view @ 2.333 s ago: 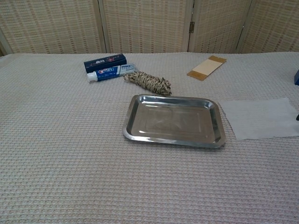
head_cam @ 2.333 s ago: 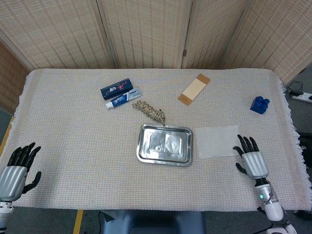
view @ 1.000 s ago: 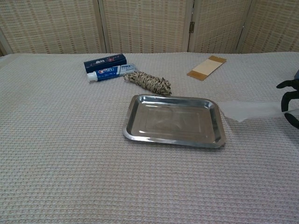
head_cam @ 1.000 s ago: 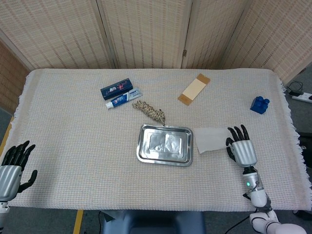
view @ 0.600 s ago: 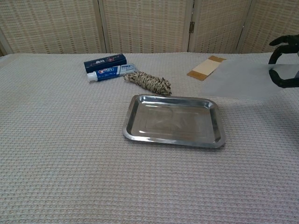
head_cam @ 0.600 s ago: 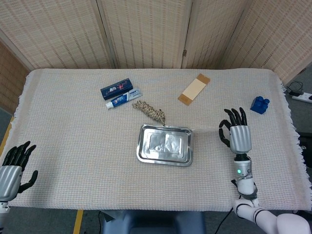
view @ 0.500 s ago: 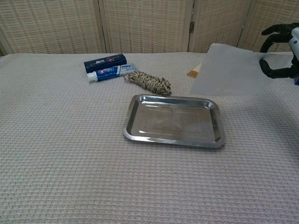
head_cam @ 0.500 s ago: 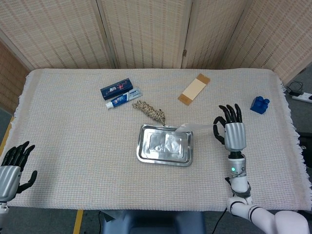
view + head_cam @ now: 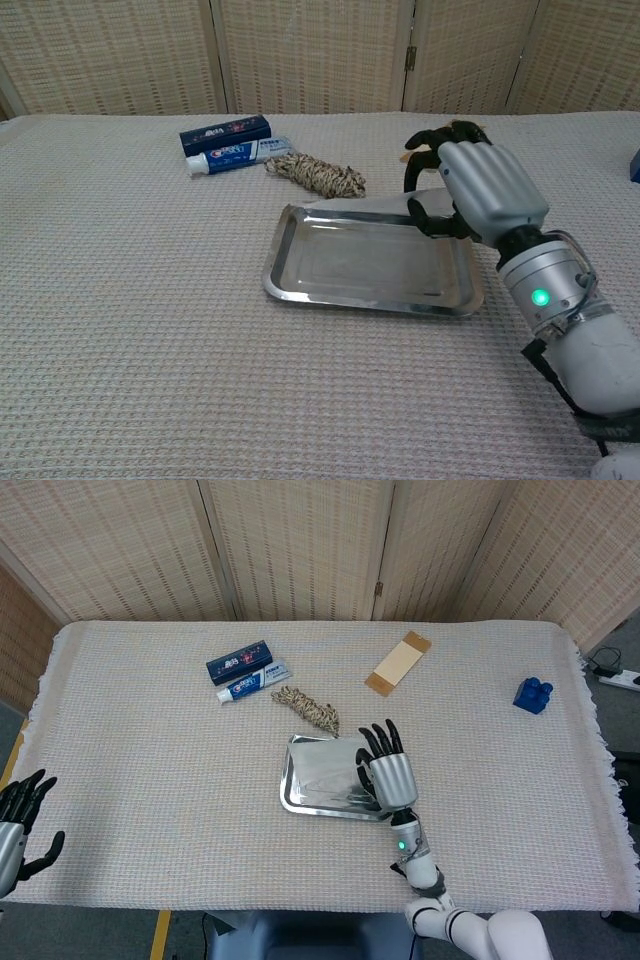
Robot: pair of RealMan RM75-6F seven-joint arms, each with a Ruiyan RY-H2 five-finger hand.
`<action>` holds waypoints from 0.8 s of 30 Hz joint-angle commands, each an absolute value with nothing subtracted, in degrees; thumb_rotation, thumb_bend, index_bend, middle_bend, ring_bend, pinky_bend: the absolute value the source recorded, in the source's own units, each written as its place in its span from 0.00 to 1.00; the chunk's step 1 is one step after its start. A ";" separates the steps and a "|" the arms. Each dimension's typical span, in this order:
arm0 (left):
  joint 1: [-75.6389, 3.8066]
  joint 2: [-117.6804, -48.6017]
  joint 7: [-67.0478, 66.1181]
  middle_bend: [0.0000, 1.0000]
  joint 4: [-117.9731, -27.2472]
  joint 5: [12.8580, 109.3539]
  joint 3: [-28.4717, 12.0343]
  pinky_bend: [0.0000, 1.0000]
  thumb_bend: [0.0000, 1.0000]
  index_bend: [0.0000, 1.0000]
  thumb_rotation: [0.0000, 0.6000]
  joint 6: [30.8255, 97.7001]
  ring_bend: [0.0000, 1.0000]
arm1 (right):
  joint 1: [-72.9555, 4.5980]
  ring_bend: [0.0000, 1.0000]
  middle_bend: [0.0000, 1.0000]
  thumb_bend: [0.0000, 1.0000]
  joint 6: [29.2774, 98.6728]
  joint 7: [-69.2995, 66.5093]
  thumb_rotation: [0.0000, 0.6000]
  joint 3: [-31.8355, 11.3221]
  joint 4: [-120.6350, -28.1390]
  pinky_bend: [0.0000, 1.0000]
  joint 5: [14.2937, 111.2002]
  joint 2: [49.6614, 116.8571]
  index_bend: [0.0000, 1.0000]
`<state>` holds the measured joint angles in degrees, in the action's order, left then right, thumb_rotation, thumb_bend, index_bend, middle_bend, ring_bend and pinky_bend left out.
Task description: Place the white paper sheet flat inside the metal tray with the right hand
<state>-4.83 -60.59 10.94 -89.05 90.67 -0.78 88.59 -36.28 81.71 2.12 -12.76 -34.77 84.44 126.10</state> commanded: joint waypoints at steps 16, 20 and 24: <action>-3.94 -59.57 14.08 0.00 -88.81 92.18 -0.52 0.00 0.52 0.00 1.00 90.71 0.00 | -35.36 0.07 0.19 0.53 78.37 17.51 1.00 -5.32 -37.87 0.00 83.91 130.00 0.55; -3.84 -59.68 13.74 0.00 -88.84 92.48 -0.45 0.00 0.52 0.00 1.00 90.96 0.00 | -34.71 0.05 0.13 0.53 79.13 16.78 1.00 -5.77 -37.89 0.00 83.78 130.00 0.41; -3.84 -60.10 12.96 0.00 -88.54 92.45 -0.67 0.00 0.52 0.00 1.00 91.18 0.00 | -33.97 0.02 0.06 0.53 78.11 18.72 1.00 -6.58 -38.27 0.00 82.96 129.55 0.26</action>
<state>-3.84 -59.99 13.11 -88.66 92.47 -0.59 91.10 -34.32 78.81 17.49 -6.25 -37.85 83.47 129.84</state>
